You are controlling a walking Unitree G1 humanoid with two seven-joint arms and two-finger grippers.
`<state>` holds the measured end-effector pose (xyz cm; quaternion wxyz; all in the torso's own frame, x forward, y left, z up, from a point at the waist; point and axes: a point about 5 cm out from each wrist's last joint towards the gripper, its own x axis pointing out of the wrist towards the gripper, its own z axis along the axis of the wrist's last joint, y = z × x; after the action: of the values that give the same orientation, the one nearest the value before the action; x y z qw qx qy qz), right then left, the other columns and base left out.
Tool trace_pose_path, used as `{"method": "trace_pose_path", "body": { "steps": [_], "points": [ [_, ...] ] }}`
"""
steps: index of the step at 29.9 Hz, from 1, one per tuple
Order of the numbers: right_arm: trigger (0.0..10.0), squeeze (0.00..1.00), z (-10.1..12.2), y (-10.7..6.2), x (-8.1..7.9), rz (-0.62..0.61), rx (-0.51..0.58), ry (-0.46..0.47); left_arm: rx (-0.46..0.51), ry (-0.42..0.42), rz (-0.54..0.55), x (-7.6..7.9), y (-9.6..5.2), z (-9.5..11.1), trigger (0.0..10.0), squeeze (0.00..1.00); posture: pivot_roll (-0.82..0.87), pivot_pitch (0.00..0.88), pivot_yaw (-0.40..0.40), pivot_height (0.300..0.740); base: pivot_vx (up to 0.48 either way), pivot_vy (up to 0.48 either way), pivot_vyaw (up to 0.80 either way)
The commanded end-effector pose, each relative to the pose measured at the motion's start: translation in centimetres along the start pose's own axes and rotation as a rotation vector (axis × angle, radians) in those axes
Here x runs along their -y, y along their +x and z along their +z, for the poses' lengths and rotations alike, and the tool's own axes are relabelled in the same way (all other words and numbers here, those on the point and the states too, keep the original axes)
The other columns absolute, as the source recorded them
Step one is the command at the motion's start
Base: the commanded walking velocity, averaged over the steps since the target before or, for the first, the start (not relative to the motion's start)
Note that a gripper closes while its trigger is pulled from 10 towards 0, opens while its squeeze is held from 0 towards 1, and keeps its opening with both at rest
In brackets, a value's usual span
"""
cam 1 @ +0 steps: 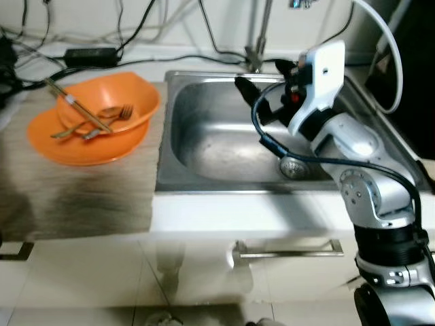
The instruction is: Kitchen organization
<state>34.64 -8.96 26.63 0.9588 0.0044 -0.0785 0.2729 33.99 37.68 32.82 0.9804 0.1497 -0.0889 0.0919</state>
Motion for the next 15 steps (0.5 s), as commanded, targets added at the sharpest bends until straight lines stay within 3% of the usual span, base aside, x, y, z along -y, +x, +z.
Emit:
{"method": "trace_pose_path", "body": {
  "steps": [1, 6, 8, 11, 14, 15],
  "points": [
    [10.0, 1.00, 0.9, 1.8, -0.2, -0.007, 0.019, -0.015, 0.000, 0.055, -0.077, 1.1, 0.1, -0.3, 10.0, 0.00, 0.01, 0.004, -0.032, 0.740, 0.000, 0.000, 0.00],
    [10.0, 1.00, 2.7, 6.1, -1.2, 0.040, 0.012, -0.012, -0.008, 0.113, -0.104, 1.9, -0.5, -1.3, 10.0, 0.00, 0.07, 0.017, -0.059, 0.740, 0.000, 0.000, 0.00],
    [10.0, 1.00, 3.1, 7.1, -1.2, 0.039, 0.012, 0.007, 0.037, 0.122, -0.185, 3.1, -0.9, -1.0, 10.0, 0.00, 0.11, 0.026, -0.072, 0.740, 0.000, 0.000, 0.00],
    [10.0, 1.00, 3.7, 7.4, -1.1, 0.026, 0.050, 0.025, 0.074, 0.067, -0.251, 4.6, -1.2, -0.6, 10.0, 0.00, 0.12, 0.032, -0.078, 0.740, 0.000, 0.000, 0.00],
    [10.0, 1.00, 4.6, 6.6, -0.2, -0.021, 0.157, 0.026, 0.094, 0.001, -0.250, 6.7, -1.4, -0.7, 10.0, 0.00, 0.12, 0.036, -0.075, 0.740, 0.000, 0.000, 0.00],
    [10.0, 0.06, 4.6, 6.2, 0.1, -0.043, 0.185, 0.000, 0.107, -0.012, -0.246, 7.1, -1.4, -0.5, 10.0, 0.00, 0.12, 0.035, -0.068, 0.740, 0.000, 0.000, 0.00]
  ]
}}
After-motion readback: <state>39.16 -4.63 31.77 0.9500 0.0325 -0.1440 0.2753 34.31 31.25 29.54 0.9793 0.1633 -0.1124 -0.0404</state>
